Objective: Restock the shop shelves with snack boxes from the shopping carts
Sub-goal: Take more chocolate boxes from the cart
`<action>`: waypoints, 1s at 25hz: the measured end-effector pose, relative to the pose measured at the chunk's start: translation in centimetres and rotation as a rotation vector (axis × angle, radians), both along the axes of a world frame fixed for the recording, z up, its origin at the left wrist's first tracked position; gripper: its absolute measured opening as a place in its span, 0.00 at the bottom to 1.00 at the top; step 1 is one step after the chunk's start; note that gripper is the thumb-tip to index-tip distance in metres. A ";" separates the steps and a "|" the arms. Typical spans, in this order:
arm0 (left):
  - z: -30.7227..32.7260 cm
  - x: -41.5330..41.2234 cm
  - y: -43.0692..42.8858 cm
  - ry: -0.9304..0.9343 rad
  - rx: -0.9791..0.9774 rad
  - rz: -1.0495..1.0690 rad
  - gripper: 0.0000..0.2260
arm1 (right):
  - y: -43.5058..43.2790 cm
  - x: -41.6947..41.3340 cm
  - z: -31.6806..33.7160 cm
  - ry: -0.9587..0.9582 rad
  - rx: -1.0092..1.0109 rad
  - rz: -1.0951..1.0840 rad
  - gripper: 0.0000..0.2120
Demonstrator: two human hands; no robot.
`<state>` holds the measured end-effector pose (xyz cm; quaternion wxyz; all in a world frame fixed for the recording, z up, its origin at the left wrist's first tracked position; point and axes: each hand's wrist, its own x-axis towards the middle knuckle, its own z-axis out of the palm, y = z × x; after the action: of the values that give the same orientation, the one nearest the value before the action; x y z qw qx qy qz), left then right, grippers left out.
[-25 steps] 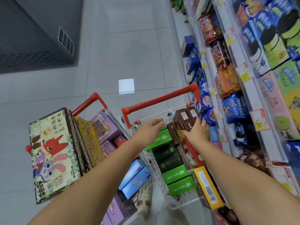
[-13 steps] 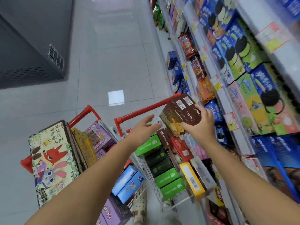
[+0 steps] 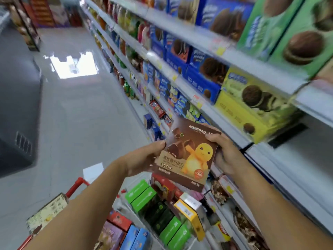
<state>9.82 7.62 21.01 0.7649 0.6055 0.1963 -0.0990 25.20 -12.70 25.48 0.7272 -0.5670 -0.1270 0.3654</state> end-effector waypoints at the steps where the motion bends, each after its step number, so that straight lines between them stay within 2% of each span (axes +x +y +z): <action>1: 1.0 0.1 -1.0 -0.023 -0.018 -0.036 0.41 | -0.8 -0.9 1.1 0.007 0.013 -0.063 0.22; 4: 3.9 0.8 -4.6 -0.128 -0.135 -0.088 0.34 | -3.4 -3.1 3.8 -0.032 -0.018 -0.278 0.19; 6: 6.1 1.6 -7.3 -0.189 -0.158 -0.048 0.24 | -5.5 -4.1 5.1 -0.102 -0.079 -0.386 0.23; 9: 9.7 2.8 -11.3 -0.257 -0.115 -0.013 0.32 | -9.2 -5.4 7.9 -0.237 -0.161 -0.485 0.36; 10: 11.0 3.2 -12.5 -0.290 -0.114 -0.018 0.34 | -10.6 -5.7 9.2 -0.273 -0.177 -0.514 0.38; 11: 12.3 3.5 -13.8 -0.330 -0.105 -0.027 0.34 | -12.1 -5.9 10.6 -0.306 -0.179 -0.544 0.37; 13: 14.8 4.2 -16.7 -0.402 -0.094 -0.049 0.27 | -15.4 -6.4 13.2 -0.364 -0.156 -0.601 0.35; 16: 18.1 5.1 -20.9 -0.496 -0.096 -0.091 0.18 | -20.8 -7.4 16.9 -0.507 -0.136 -0.706 0.24; 19: 21.0 6.3 -25.1 -0.564 -0.113 -0.120 0.10 | -27.7 -8.0 20.6 -0.591 -0.107 -0.878 0.21; 25: 23.7 8.7 -32.1 -0.604 -0.117 -0.121 0.14 | -40.6 -4.8 24.9 -0.637 -0.079 -1.154 0.11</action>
<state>18.54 -24.47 44.74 0.8148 0.5731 -0.0822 0.0291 20.43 -53.32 50.34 0.7119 -0.6506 0.0020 -0.2644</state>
